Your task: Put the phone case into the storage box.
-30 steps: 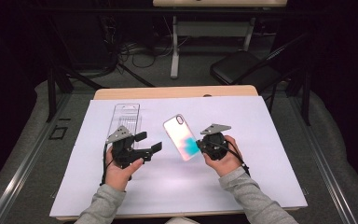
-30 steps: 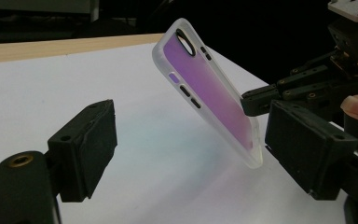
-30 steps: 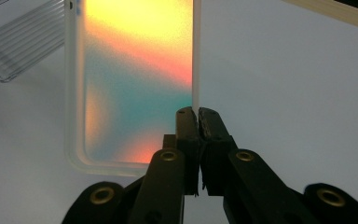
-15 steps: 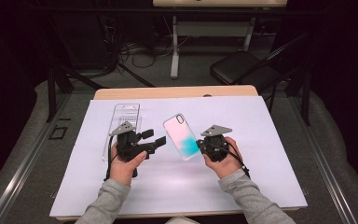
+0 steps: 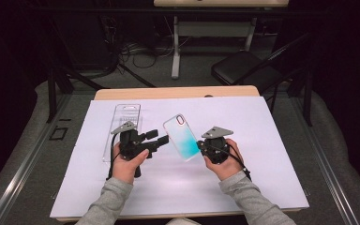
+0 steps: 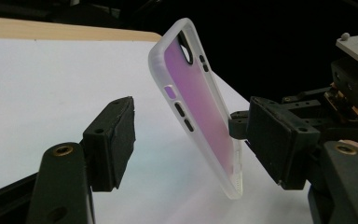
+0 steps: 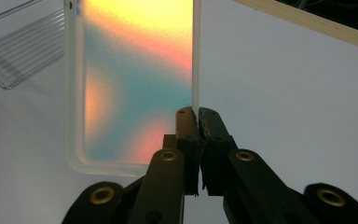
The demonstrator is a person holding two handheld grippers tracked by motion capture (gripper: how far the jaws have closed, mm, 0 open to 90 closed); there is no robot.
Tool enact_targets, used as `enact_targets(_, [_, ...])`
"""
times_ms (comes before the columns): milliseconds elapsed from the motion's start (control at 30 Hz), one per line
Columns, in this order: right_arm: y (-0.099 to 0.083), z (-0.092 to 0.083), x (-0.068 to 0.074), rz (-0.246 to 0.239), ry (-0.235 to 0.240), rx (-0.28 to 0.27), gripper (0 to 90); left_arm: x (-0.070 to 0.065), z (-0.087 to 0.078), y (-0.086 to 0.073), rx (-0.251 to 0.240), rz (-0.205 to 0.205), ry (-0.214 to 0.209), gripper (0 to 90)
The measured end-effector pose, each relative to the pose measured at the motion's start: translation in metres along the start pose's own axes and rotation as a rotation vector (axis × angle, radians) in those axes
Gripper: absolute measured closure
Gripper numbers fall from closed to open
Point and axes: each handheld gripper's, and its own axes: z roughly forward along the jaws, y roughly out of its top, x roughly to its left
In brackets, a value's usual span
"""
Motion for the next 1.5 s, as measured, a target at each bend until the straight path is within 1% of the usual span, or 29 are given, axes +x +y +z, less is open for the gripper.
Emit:
enact_targets(33, [0.0,0.0,0.0,-0.001,0.0,0.0,87.8,0.001,0.0,0.0,0.003,-0.006,-0.002,32.6])
enact_targets(67, [0.0,0.0,0.001,-0.002,0.0,0.0,87.8,0.001,0.001,0.0,0.005,-0.028,-0.003,32.7])
enact_targets(100, [0.0,0.0,0.001,-0.002,0.0,-0.001,87.8,0.002,0.001,0.0,0.01,-0.042,-0.006,33.4])
enact_targets(200, [0.0,0.0,0.001,-0.003,0.004,-0.002,87.8,0.002,0.002,-0.001,0.01,-0.067,-0.018,38.7])
enact_targets(267, [0.0,0.001,0.001,-0.002,0.005,-0.002,87.8,0.002,0.003,-0.001,0.01,-0.09,-0.019,39.0])
enact_targets(333, [-0.001,0.001,0.001,-0.003,0.005,-0.004,87.8,0.003,0.004,-0.001,0.011,-0.112,-0.025,41.2])
enact_targets(500, [-0.001,0.001,0.002,-0.002,0.007,-0.003,87.8,0.005,0.006,-0.001,0.011,-0.144,-0.028,44.9])
enact_targets(567, [-0.001,0.001,0.002,-0.001,0.008,-0.004,87.8,0.006,0.007,-0.001,0.008,-0.169,-0.033,46.2])
enact_targets(700, [-0.001,0.001,0.002,0.0,0.01,-0.007,87.8,0.007,0.01,-0.002,0.012,-0.194,-0.037,49.1])
enact_targets(867, [-0.002,0.001,0.003,-0.001,0.014,-0.007,87.8,0.008,0.012,-0.002,0.017,-0.21,-0.043,51.2])
enact_targets(1167, [-0.002,0.001,0.006,-0.006,0.025,-0.01,87.8,0.008,0.013,-0.003,0.024,-0.207,-0.049,53.0])
enact_targets(1333, [-0.002,0.002,0.01,-0.01,0.037,-0.008,87.8,0.007,0.015,-0.004,0.028,-0.204,-0.05,55.5])
enact_targets(1400, [-0.002,0.002,0.011,-0.012,0.037,-0.009,87.8,0.007,0.015,-0.005,0.024,-0.207,-0.053,55.8])
enact_targets(1500, [-0.002,0.002,0.011,-0.01,0.044,-0.008,87.8,0.008,0.015,-0.005,0.027,-0.21,-0.058,58.6])
